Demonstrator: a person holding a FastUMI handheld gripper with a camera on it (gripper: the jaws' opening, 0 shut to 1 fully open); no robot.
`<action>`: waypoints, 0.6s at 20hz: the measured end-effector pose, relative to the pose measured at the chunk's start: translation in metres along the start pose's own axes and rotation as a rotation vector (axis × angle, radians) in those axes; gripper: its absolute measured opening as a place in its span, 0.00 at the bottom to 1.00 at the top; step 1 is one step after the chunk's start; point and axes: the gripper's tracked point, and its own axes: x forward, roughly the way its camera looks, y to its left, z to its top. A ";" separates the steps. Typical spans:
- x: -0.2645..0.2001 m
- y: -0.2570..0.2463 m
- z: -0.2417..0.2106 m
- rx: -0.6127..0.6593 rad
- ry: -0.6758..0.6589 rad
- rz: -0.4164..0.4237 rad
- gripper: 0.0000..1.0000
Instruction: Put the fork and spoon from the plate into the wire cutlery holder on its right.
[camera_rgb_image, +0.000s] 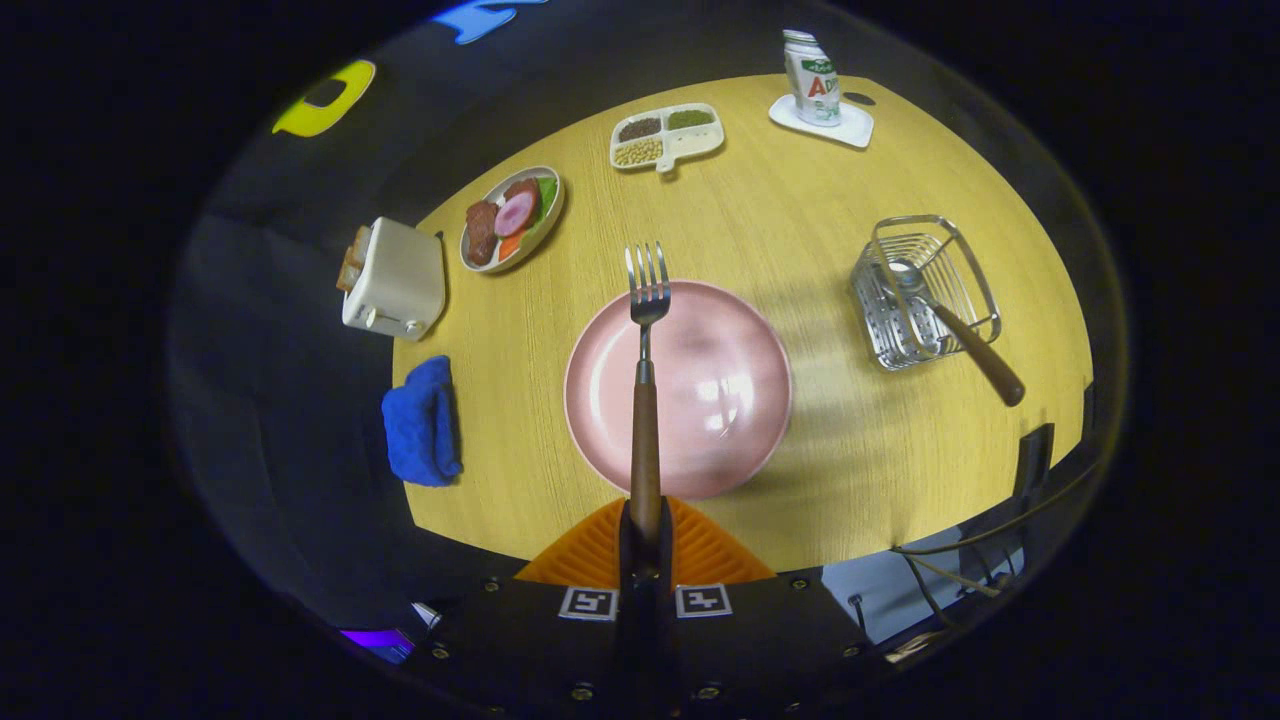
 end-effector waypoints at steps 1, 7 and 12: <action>-0.009 -0.007 0.004 0.010 -0.013 -0.004 0.07; -0.058 -0.065 0.016 0.050 -0.040 -0.069 0.07; -0.079 -0.106 0.013 0.065 0.002 -0.125 0.07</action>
